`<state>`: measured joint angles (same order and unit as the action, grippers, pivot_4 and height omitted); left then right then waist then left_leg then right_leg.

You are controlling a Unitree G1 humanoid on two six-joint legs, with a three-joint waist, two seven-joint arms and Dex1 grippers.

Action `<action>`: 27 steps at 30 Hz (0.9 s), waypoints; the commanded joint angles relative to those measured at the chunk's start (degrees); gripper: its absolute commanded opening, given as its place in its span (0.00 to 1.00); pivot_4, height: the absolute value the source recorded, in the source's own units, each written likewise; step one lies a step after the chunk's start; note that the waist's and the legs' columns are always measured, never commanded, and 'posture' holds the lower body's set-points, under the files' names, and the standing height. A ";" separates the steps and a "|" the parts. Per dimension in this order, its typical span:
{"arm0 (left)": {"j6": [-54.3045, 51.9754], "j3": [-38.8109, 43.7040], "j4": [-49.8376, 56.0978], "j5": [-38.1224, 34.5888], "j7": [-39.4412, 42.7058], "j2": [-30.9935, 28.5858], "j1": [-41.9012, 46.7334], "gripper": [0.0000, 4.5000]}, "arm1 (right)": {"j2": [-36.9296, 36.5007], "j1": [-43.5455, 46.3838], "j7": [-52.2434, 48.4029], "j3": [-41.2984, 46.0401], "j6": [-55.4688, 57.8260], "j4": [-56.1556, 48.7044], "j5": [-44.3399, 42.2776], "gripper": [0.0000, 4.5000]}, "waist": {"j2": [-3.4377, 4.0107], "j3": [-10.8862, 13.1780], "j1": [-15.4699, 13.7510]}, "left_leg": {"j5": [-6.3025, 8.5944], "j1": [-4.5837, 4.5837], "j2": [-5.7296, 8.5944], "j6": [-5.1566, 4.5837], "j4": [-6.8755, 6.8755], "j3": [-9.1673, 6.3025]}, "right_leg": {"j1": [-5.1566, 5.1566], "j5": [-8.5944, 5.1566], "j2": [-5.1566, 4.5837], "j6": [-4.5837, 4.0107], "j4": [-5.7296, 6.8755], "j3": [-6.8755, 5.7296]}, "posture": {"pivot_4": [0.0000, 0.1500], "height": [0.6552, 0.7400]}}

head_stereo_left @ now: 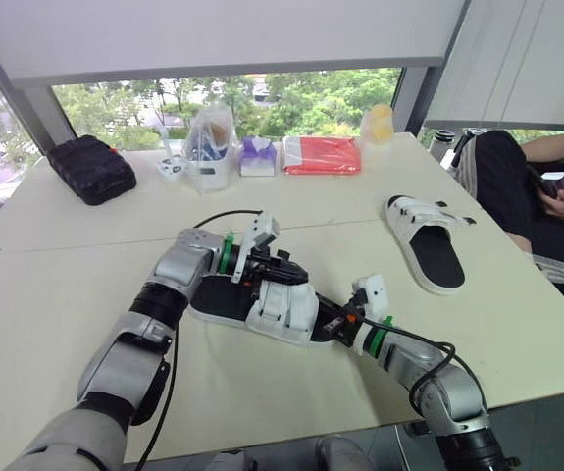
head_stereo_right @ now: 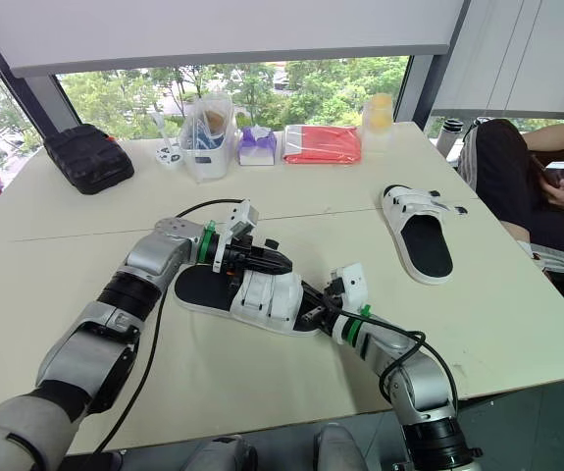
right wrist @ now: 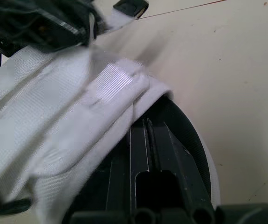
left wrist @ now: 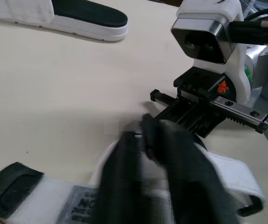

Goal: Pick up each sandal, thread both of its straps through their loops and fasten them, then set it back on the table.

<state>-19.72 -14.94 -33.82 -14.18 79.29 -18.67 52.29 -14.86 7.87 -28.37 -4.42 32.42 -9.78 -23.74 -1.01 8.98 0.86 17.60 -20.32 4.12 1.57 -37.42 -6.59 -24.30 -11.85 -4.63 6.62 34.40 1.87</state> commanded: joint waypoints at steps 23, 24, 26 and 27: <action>4.82 3.36 -11.59 2.84 -7.59 4.52 5.05 0.01 | 0.25 -2.65 2.05 -0.63 1.48 2.55 2.18 0.00 | 0.00 0.00 -0.15 | -0.01 0.01 0.03 0.01 -0.04 -0.01 | 0.02 0.00 -0.01 0.00 0.03 0.00 | 1.00 1.00; 6.17 2.93 -13.61 4.03 -7.78 4.82 5.43 0.01 | 0.23 -2.76 2.07 -0.65 1.50 2.46 2.17 0.00 | 0.00 0.00 -0.17 | -0.01 0.01 0.03 0.01 -0.04 -0.01 | 0.02 0.00 0.00 0.00 0.04 0.00 | 1.00 1.00; 10.02 2.21 -17.31 6.40 -8.76 5.41 6.03 0.01 | 0.22 -2.89 2.18 -0.63 1.62 2.28 2.13 0.00 | -0.04 -0.05 -0.28 | -0.01 0.01 0.04 0.01 -0.05 -0.02 | 0.06 0.00 -0.01 0.00 0.02 -0.01 | 1.00 1.00; 13.21 0.70 -19.14 8.88 -9.61 5.33 5.96 0.01 | 0.25 -2.93 2.30 -0.55 1.67 2.19 2.07 0.00 | -0.04 -0.07 -0.28 | -0.01 0.06 0.04 0.01 -0.06 -0.02 | 0.14 0.00 -0.01 0.01 0.00 -0.01 | 1.00 1.00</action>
<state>-10.58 -12.66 -50.31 -9.35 72.40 -13.15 57.75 -14.57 6.81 -27.35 -4.29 32.03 -10.02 -23.29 -1.05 8.91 0.58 17.59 -20.21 4.16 1.57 -37.48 -6.62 -24.08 -11.84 -4.65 6.63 34.38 1.86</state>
